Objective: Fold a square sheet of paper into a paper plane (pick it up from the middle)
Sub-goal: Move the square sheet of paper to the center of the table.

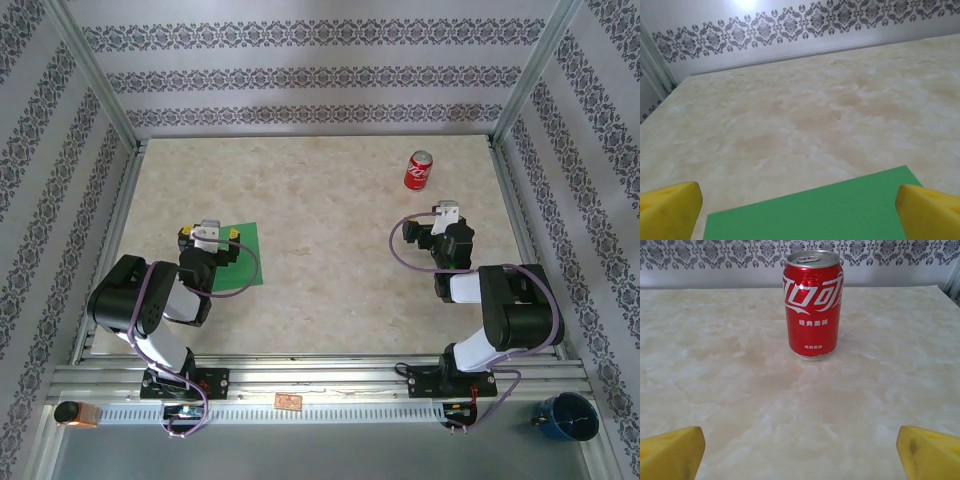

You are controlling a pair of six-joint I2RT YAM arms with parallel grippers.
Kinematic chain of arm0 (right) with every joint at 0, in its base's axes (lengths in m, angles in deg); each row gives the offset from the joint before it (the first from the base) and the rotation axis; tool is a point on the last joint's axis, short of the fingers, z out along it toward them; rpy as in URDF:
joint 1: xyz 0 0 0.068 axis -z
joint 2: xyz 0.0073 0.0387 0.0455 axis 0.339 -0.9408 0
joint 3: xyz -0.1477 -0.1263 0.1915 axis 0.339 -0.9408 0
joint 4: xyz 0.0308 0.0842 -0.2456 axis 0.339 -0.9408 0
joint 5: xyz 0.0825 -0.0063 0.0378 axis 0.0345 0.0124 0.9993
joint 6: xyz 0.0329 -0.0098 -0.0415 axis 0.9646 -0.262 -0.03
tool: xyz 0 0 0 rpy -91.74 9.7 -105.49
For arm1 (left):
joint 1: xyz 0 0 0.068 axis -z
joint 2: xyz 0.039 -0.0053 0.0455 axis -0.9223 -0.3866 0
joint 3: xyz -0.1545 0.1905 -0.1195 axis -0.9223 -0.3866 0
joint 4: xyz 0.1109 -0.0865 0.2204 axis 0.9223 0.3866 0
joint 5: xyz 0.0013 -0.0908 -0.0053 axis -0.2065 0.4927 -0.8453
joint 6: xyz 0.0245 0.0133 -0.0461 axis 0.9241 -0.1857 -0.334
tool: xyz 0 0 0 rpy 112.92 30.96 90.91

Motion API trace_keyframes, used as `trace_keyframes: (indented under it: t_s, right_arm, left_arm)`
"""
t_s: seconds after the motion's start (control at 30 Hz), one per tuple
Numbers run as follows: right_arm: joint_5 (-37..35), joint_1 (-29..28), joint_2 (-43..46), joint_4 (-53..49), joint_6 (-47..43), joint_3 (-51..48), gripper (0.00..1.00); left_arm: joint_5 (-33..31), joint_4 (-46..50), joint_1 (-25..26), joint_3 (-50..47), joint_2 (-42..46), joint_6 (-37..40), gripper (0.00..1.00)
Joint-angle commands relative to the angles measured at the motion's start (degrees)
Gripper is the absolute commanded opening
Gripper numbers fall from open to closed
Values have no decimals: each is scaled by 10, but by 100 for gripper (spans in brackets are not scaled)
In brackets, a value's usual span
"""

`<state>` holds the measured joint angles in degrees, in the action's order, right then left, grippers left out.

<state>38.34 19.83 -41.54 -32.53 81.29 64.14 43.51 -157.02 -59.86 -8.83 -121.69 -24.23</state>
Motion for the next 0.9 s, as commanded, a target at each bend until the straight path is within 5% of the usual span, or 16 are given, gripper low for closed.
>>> trace_keyframes:
  t_s: [0.0, 0.5, 0.87]
  right_arm:
    - [11, 3, -1, 7, -6, 8, 98]
    - [14, 11, -2, 2, 5, 12, 98]
    - [7, 12, -2, 9, 8, 8, 98]
  left_arm:
    - [-35, 9, -4, 13, 8, -12, 99]
    - [-55, 178, -29, 85, 31, -56, 99]
    - [-22, 200, -40, 93, 35, -59, 99]
